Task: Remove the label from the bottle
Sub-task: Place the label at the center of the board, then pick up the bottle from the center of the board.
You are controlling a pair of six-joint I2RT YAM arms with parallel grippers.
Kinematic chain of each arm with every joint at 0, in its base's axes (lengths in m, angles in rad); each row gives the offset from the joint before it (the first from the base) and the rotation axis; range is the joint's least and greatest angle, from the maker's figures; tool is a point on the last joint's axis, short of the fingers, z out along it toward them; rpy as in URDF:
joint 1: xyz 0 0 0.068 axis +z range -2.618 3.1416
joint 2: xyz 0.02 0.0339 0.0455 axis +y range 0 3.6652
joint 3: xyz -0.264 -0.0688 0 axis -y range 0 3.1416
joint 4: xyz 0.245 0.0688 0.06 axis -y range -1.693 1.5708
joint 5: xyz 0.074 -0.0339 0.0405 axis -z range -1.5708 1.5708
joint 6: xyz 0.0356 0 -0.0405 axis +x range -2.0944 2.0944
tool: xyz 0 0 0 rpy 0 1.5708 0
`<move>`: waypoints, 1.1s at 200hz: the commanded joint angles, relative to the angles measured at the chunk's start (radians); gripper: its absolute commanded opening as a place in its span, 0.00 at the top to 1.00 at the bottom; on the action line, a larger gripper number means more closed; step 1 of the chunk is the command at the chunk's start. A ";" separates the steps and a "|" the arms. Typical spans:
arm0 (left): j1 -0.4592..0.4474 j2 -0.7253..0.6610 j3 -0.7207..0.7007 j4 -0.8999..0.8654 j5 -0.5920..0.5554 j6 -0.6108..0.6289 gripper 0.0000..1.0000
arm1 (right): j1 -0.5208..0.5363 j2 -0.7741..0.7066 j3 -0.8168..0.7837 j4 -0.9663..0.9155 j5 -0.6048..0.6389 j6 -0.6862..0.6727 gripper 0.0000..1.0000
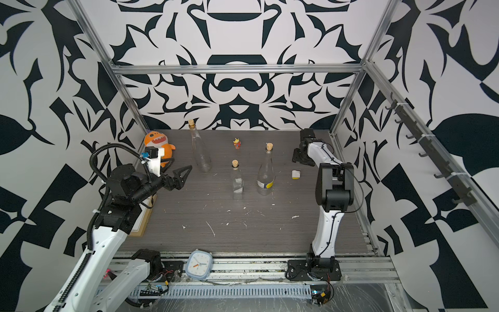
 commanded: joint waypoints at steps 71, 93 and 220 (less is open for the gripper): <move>0.004 0.014 0.055 -0.002 0.211 -0.023 0.01 | 0.017 -0.731 -0.334 0.256 -0.469 -0.053 0.10; 0.002 0.029 0.066 0.006 0.296 -0.045 0.01 | 0.032 -0.816 -0.341 0.249 -0.531 -0.080 0.08; -0.384 0.329 0.111 0.080 0.001 0.083 0.01 | 0.129 -1.124 -0.391 0.053 -0.568 -0.197 0.08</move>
